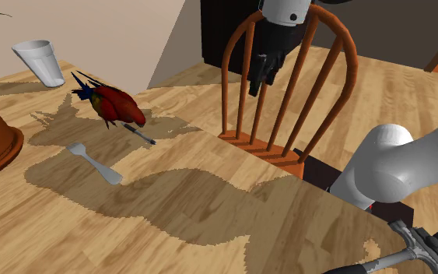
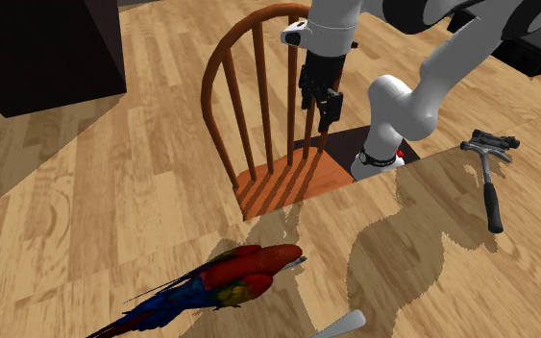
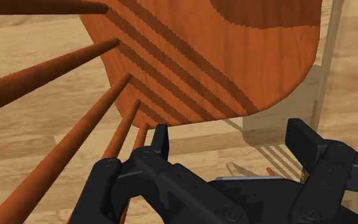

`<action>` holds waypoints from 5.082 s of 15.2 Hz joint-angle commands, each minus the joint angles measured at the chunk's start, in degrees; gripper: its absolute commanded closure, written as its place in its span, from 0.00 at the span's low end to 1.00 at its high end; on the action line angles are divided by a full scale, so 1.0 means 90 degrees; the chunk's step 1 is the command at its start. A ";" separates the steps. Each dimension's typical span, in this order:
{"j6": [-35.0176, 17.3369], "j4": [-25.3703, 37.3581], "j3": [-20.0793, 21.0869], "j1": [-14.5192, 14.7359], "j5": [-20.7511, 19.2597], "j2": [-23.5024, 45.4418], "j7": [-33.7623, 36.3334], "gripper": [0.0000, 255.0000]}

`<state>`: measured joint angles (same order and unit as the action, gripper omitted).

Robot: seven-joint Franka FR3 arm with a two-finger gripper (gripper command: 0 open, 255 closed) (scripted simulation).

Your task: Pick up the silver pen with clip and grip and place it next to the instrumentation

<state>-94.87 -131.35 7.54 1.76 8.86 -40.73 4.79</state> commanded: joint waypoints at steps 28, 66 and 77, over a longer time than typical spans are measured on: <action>-0.2453 0.2392 0.2190 0.0622 0.0270 0.4045 0.2329 0.00; -0.0966 0.4027 0.2180 0.0601 0.0105 0.4185 0.2606 1.00; -0.0759 0.1934 0.1838 0.0818 0.1112 0.1762 0.2267 1.00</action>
<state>-101.80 -111.73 24.46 8.73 18.01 -22.55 25.48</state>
